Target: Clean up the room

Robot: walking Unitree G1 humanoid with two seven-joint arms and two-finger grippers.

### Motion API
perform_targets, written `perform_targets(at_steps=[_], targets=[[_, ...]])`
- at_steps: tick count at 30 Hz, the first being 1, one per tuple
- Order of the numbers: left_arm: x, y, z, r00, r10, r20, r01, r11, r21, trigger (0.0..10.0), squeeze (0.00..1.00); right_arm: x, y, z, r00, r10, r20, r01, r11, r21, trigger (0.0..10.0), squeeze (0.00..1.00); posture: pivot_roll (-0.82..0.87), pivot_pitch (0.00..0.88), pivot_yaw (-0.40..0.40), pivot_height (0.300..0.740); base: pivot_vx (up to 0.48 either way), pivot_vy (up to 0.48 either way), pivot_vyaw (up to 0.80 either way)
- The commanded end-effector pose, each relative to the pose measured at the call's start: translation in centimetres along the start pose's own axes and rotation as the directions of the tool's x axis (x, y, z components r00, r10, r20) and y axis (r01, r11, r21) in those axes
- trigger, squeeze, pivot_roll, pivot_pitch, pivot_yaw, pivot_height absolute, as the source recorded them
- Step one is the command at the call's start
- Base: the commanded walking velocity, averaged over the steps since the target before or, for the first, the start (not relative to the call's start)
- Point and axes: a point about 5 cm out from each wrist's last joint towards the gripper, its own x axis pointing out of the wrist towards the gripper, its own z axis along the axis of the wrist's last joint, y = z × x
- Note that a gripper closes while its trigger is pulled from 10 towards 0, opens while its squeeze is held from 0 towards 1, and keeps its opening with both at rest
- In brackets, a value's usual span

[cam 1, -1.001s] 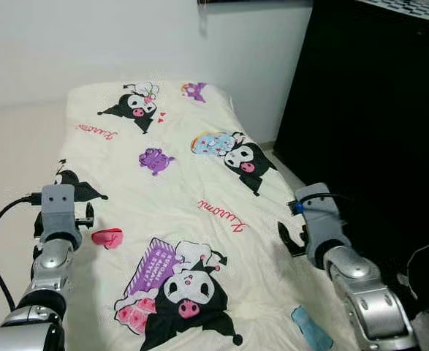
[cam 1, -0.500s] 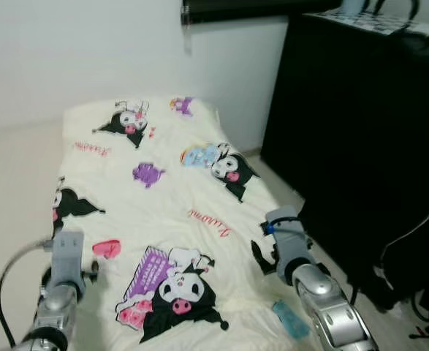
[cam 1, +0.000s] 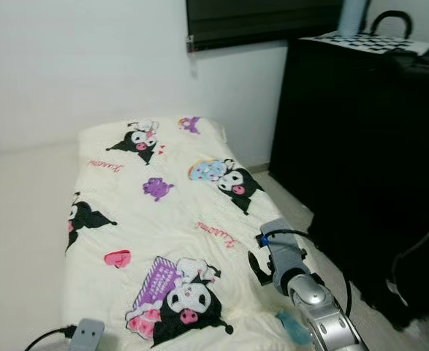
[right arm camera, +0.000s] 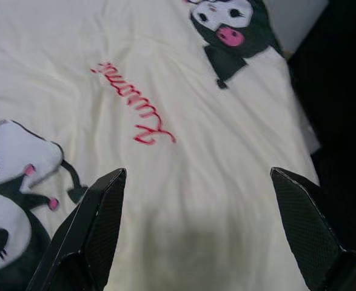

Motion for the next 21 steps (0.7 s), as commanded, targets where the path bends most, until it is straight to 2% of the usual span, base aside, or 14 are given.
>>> perform_targets(at_steps=[1, 6, 8, 10, 13, 18, 21], targets=[[-0.2, -0.2, -1.2, 0.998, -0.021, -0.051, 0.022, 0.999, 0.028, 10.0, 0.00, 0.2, 0.7, -1.2, 0.999, 0.018, -0.028, -0.019, 1.000, -0.019, 10.0, 0.00, -0.15, 0.039, 0.034, 0.689, 0.000, 0.000, 0.00], [-0.4, -0.5, -2.6, 0.994, -0.043, -0.102, 0.051, 0.996, 0.075, 10.0, 0.00, 0.3, 1.2, -2.9, 0.997, 0.028, -0.065, -0.030, 0.999, -0.020, 10.0, 0.00, -0.15, 0.035, 0.037, 0.708, 0.000, 0.000, 0.00], [-0.4, -0.5, -2.6, 0.994, -0.043, -0.102, 0.051, 0.996, 0.075, 10.0, 0.00, 0.3, 1.2, -2.9, 0.997, 0.028, -0.065, -0.030, 0.999, -0.020, 10.0, 0.00, -0.15, 0.035, 0.037, 0.708, 0.000, 0.000, 0.00], [-0.6, -0.8, -3.4, 0.989, -0.068, -0.128, 0.084, 0.988, 0.129, 10.0, 0.00, 0.3, 1.1, -3.1, 0.997, 0.031, -0.069, -0.033, 0.999, -0.029, 10.0, 0.00, -0.16, 0.032, 0.038, 0.722, 0.000, 0.000, 0.00], [-0.6, -0.7, -3.6, 0.988, -0.069, -0.136, 0.088, 0.986, 0.138, 10.0, 0.00, 0.4, 1.1, -3.2, 0.997, 0.032, -0.070, -0.034, 0.999, -0.032, 10.0, 0.00, -0.16, 0.031, 0.036, 0.727, 0.000, 0.000, 0.00], [-0.8, -0.1, -4.2, 0.986, -0.056, -0.157, 0.079, 0.987, 0.143, 10.0, 0.00, 0.5, 1.1, -3.9, 0.995, 0.037, -0.091, -0.041, 0.998, -0.045, 10.0, 0.00, -0.15, 0.028, 0.035, 0.740, 0.000, 0.000, 0.00], [-1.1, 0.8, -4.9, 0.982, -0.048, -0.181, 0.079, 0.983, 0.166, 10.0, 0.00, 0.7, 1.2, -5.4, 0.990, 0.038, -0.136, -0.046, 0.997, -0.061, 10.0, 0.00, -0.15, 0.031, 0.036, 0.740, 0.000, 0.000, 0.00]])
